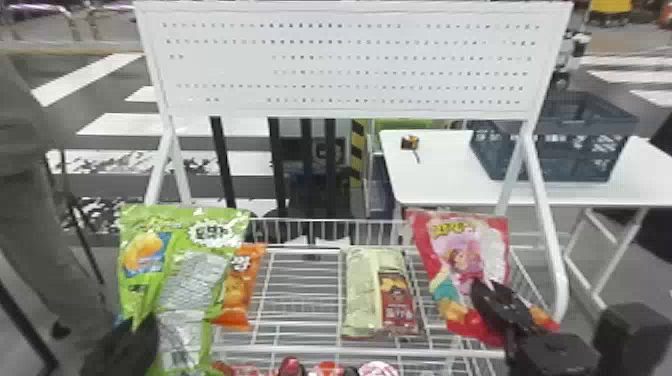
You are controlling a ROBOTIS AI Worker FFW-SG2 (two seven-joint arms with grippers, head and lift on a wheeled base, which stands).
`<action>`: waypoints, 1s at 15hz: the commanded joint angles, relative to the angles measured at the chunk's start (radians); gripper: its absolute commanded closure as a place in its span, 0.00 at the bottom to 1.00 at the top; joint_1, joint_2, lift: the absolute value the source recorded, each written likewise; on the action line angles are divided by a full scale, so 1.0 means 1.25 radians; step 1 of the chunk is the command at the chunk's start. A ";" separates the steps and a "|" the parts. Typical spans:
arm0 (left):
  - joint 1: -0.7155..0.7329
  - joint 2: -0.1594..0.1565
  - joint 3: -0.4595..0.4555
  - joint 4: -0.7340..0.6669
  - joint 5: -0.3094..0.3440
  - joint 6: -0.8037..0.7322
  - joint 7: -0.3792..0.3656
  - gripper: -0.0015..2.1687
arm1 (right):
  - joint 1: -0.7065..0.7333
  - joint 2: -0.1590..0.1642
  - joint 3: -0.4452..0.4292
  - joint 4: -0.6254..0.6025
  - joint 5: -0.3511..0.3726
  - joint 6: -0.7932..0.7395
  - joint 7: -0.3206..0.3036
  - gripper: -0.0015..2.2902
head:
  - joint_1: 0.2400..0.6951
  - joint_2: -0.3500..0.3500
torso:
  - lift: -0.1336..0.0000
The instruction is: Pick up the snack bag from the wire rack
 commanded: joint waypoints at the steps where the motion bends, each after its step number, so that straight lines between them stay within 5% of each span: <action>1: 0.003 0.001 0.001 -0.004 0.000 0.000 0.001 0.86 | 0.128 0.001 -0.013 -0.078 -0.038 -0.108 -0.001 0.98 | 0.57 0.50 | 1.00; 7: 0.010 -0.003 0.004 -0.007 0.000 -0.005 0.001 0.86 | 0.360 0.001 -0.088 -0.143 -0.070 -0.326 0.001 0.98 | 0.57 0.50 | 1.00; 15: 0.015 -0.005 0.009 -0.008 -0.002 -0.005 0.002 0.86 | 0.391 0.001 -0.107 -0.161 -0.089 -0.333 0.010 0.98 | 0.57 0.50 | 1.00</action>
